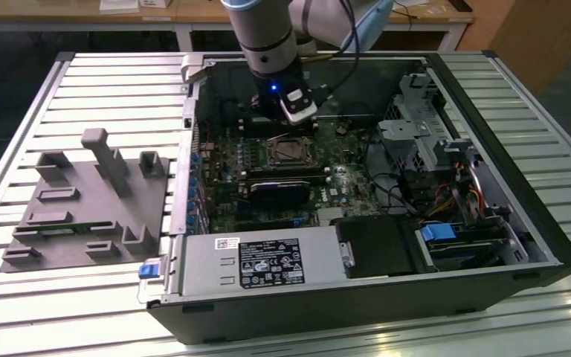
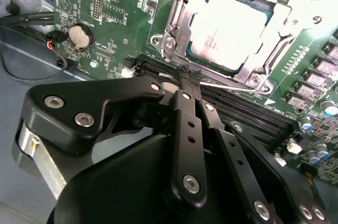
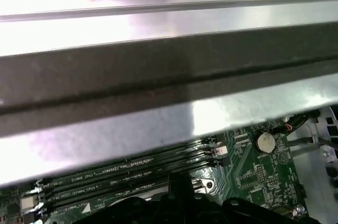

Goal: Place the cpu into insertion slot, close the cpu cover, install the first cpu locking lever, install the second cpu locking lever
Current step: 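Install the first cpu locking lever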

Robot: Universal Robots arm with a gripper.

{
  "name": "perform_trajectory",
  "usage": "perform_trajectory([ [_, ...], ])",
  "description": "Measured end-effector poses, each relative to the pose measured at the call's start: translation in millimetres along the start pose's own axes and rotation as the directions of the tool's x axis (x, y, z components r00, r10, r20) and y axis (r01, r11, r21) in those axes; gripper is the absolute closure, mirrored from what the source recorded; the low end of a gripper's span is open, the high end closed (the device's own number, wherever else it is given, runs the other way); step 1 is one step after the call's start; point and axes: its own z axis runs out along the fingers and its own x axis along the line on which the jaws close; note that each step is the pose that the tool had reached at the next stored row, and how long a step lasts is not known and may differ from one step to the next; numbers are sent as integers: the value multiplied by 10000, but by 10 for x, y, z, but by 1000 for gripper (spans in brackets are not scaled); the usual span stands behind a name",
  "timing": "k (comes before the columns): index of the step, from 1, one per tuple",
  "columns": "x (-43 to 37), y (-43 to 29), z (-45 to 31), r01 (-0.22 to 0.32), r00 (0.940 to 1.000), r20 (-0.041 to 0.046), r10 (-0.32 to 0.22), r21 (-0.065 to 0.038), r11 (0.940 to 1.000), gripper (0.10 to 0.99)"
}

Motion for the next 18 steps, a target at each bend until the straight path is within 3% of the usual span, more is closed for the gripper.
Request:
perform_trajectory([
  [11, 45, 57, 22, -454, 9989, 101, 452, 117, 9989, 984],
  [18, 63, 84, 56, -891, 9958, 248, 882, 354, 9954, 984],
])
